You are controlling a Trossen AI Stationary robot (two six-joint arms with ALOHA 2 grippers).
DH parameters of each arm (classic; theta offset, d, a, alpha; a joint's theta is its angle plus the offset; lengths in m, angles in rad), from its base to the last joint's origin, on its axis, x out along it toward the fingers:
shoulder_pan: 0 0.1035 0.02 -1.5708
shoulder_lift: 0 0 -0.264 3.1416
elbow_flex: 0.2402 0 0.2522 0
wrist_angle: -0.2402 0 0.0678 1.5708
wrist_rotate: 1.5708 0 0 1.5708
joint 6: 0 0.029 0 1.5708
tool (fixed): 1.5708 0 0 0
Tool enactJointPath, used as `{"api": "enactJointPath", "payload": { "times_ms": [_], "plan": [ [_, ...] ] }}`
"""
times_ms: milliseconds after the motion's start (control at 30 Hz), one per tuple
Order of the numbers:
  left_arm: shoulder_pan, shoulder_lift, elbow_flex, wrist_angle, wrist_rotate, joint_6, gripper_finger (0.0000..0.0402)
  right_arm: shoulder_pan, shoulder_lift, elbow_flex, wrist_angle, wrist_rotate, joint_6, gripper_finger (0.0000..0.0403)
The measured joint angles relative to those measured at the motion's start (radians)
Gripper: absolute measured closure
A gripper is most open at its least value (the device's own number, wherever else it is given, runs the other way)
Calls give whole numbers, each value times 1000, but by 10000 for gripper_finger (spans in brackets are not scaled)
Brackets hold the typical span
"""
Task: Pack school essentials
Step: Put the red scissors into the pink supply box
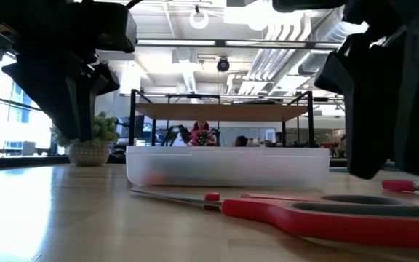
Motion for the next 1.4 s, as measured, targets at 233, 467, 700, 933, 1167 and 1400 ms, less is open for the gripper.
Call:
{"api": "enactJointPath", "payload": {
  "times_ms": [233,467,700,933,1167,1400],
  "plan": [
    [0,0,0,1,0,-2,296,1,37,0,16,4,0,227],
    [0,0,0,1,1,-2,296,0,57,0,14,10,25,227],
    [0,0,0,0,1,0,296,-1,70,4,-8,-4,70,252],
    [0,0,0,0,1,0,296,-2,72,3,-13,-10,70,320],
    [0,0,0,0,1,0,296,-2,74,2,-14,-16,70,349],
    [0,0,0,-2,1,0,296,1,70,3,-11,-7,66,352]
  ]
}}
